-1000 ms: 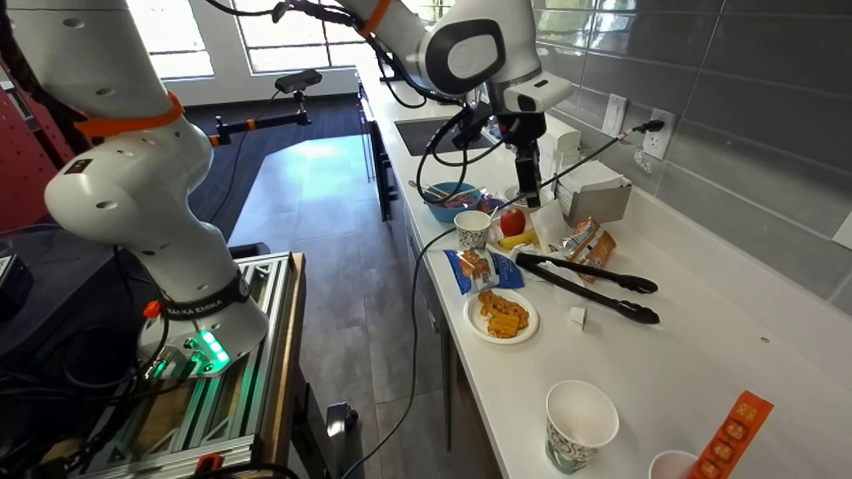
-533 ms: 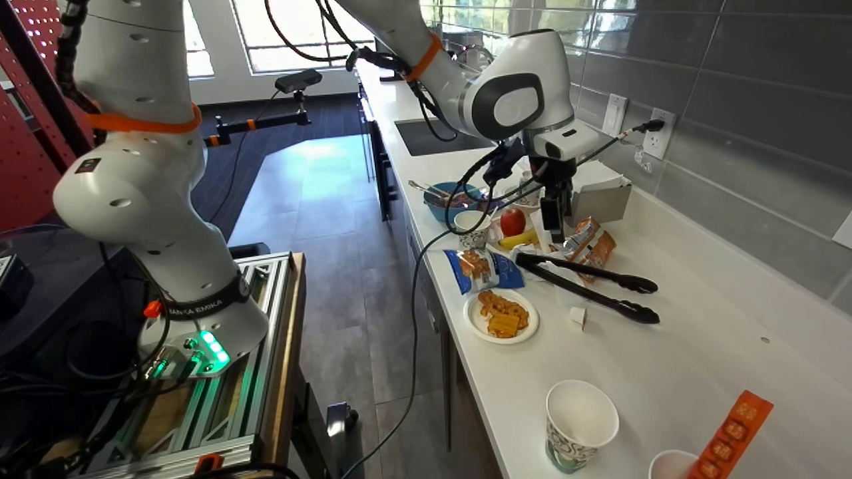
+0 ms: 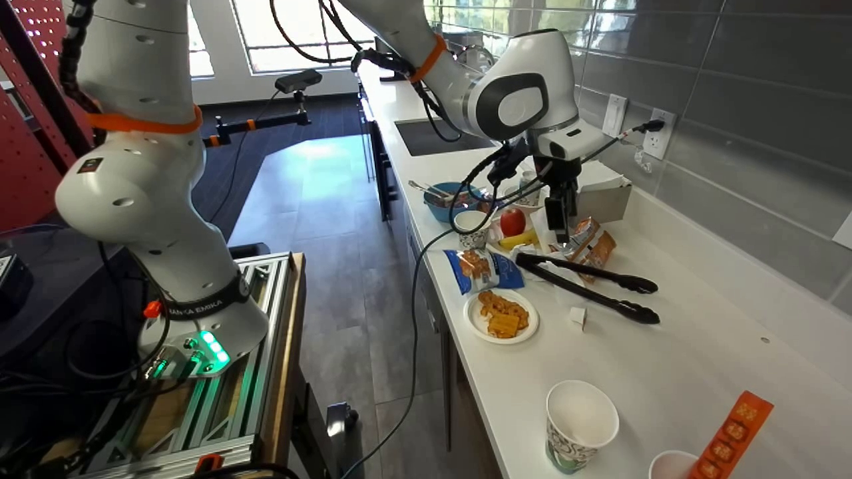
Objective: Move the spatula to the right
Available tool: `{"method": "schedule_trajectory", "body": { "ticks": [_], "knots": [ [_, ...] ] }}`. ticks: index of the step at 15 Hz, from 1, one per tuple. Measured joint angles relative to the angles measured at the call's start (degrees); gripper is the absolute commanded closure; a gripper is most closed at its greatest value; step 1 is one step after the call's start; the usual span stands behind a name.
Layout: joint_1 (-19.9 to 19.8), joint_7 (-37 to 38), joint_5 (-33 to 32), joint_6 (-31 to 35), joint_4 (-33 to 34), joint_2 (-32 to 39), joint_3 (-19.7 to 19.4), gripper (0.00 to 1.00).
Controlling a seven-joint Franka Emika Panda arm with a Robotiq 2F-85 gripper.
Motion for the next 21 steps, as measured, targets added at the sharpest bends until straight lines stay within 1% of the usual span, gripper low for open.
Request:
{"method": "schedule_trajectory", "body": {
  "ticks": [3,6,16,17,18,19,20,21],
  "knots": [
    [0.7,0.3,0.0,0.0,1.7,2.0,-2.2,0.0],
    [1.1,0.4,0.4,0.0,4.4,5.5,-3.6,0.0],
    [1.4,0.4,8.8,-0.4,13.5,17.8,-4.4,0.0],
    [1.4,0.4,9.5,-0.7,14.4,18.8,-4.6,0.02],
    [1.5,0.5,9.9,-1.1,15.2,19.7,-4.7,0.22],
    [1.5,0.6,10.3,-1.4,16.0,20.6,-4.9,0.27],
    [1.6,0.7,10.6,-1.5,16.7,21.3,-5.0,0.3],
    [1.6,0.8,10.9,-1.6,17.2,22.0,-5.0,0.37]
  ]
}}
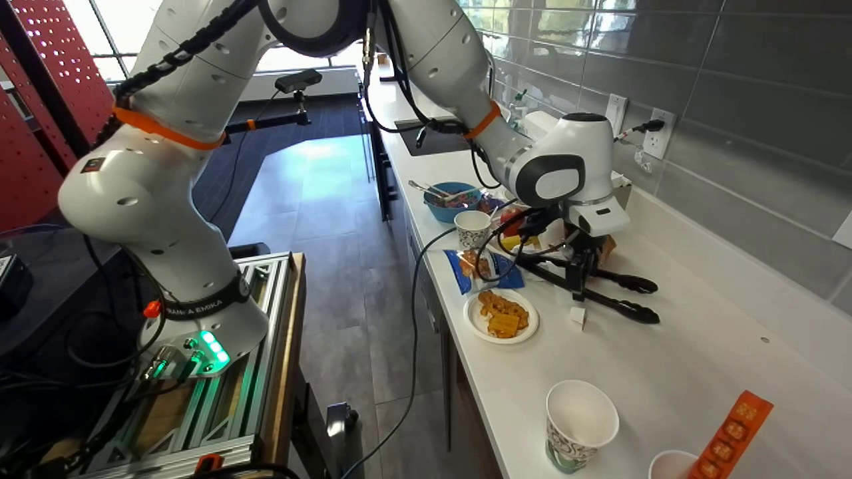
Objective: Move the spatula to the right
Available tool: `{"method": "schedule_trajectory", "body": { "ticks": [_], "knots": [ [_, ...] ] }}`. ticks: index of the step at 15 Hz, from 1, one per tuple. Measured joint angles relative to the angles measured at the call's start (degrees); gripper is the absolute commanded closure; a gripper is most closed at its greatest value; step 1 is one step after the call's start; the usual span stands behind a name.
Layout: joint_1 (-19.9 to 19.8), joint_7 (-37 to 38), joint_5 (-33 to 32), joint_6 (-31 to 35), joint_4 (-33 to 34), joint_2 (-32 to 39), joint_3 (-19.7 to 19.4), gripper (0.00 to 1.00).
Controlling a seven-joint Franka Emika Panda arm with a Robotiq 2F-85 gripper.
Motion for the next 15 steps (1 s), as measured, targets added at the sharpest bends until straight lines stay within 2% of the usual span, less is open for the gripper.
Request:
{"method": "schedule_trajectory", "body": {
  "ticks": [1,3,5,8,15],
  "knots": [
    [0.0,0.1,0.3,0.0,0.5,0.6,0.0,0.47],
    [0.1,0.2,0.8,0.0,1.4,1.7,0.0,0.58],
    [0.3,0.3,0.9,0.0,2.1,2.5,0.0,0.79],
    [0.5,0.5,0.9,0.0,2.7,3.5,-0.1,0.99],
    [1.4,0.8,1.0,-0.1,3.5,3.1,-1.0,0.97]
  ]
}}
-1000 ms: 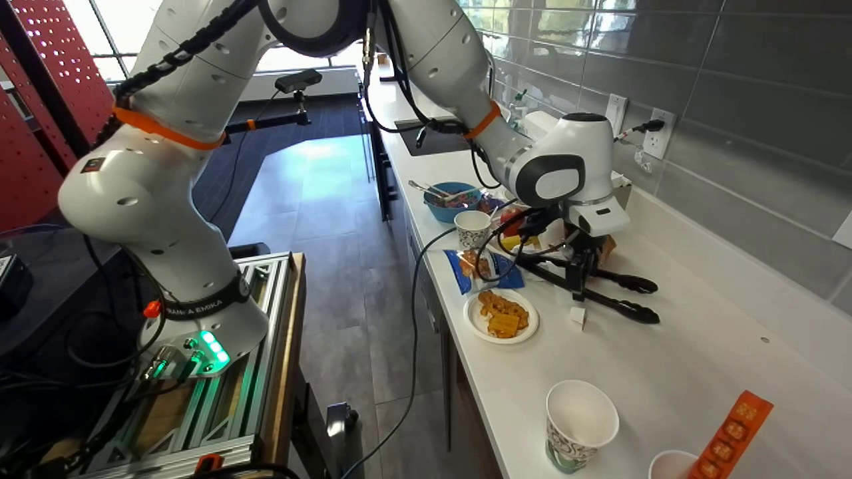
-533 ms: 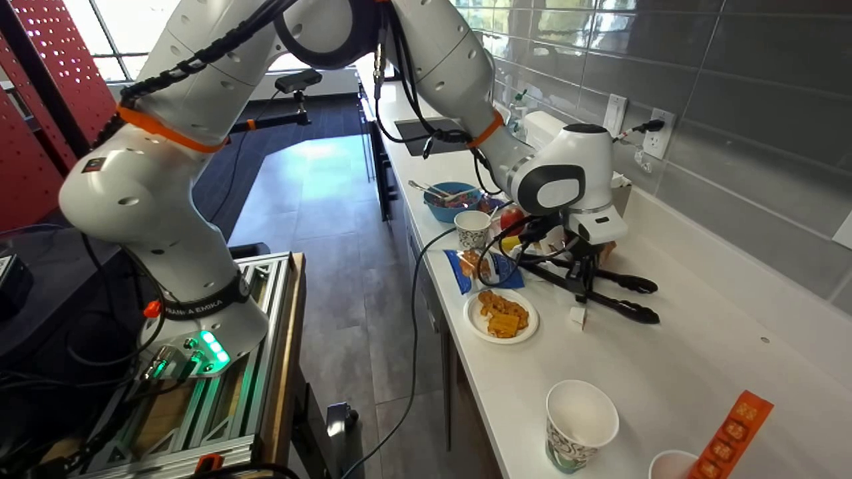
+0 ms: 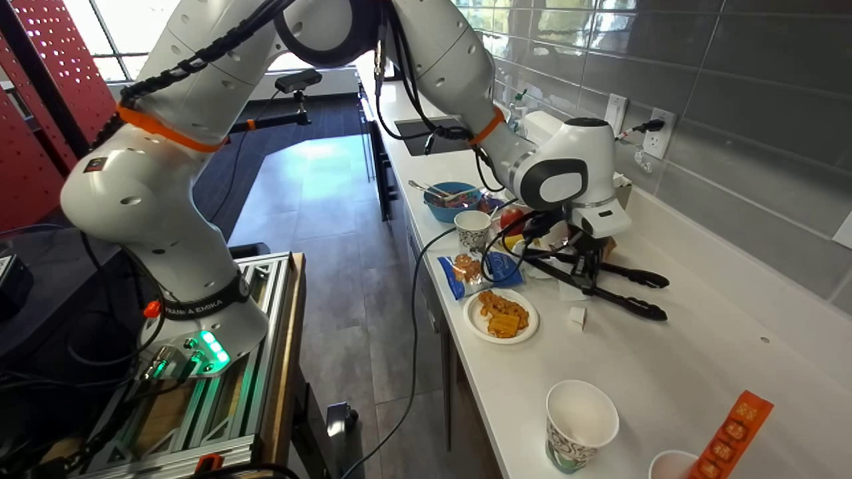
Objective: Move the spatula to the right
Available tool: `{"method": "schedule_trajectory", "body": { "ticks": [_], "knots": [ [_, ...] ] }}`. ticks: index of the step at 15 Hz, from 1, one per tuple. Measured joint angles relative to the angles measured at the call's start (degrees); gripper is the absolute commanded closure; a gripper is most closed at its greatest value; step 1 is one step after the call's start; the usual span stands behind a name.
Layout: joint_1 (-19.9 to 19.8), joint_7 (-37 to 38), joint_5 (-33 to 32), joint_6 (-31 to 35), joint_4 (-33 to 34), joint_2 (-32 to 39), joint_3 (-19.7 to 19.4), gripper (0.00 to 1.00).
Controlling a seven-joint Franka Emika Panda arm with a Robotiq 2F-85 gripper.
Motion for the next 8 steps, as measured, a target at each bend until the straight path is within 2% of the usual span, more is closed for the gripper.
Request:
{"method": "schedule_trajectory", "body": {
  "ticks": [8],
  "knots": [
    [-0.3,1.4,0.6,-6.6,0.2,-7.1,-1.8,0.97]
  ]
}}
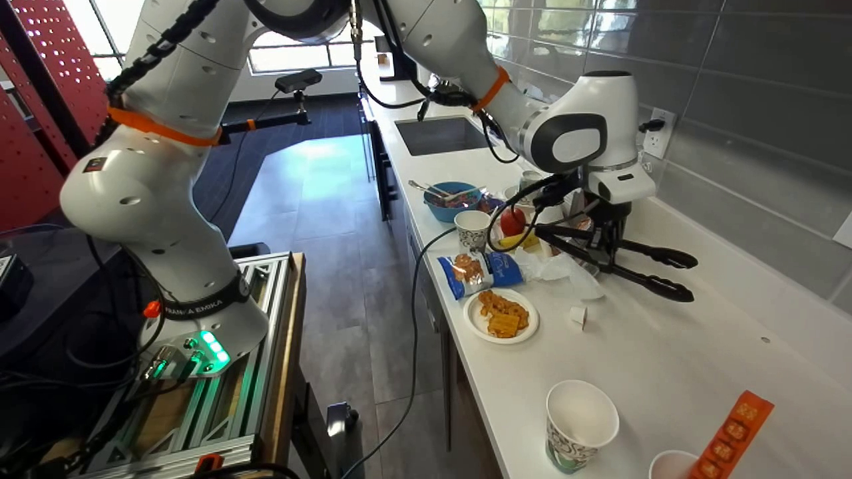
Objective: Move the spatula to the right
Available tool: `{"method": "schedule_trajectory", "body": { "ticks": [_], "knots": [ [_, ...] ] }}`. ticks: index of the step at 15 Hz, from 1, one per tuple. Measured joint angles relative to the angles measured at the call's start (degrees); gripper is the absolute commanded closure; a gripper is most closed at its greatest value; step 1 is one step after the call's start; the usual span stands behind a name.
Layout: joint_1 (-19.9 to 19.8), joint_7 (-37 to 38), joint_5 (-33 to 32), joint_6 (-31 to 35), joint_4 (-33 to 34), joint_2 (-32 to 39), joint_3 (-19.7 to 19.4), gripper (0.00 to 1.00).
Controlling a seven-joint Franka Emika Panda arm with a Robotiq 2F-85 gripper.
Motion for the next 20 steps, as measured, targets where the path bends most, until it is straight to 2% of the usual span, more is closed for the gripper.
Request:
{"method": "schedule_trajectory", "body": {
  "ticks": [6,12,13,19,20],
  "knots": [
    [-2.3,9.2,0.4,-1.4,1.2,-1.7,-2.7,0.97],
    [-5.6,20.8,0.4,-1.3,6.9,0.4,-6.2,0.97],
    [-6.4,22.0,0.4,-1.3,8.0,0.9,-6.5,0.87],
    [-7.5,23.1,0.0,-0.5,10.4,2.3,-7.8,0.87],
    [-7.5,23.1,0.0,-0.5,10.5,2.4,-7.8,0.97]
  ]
}}
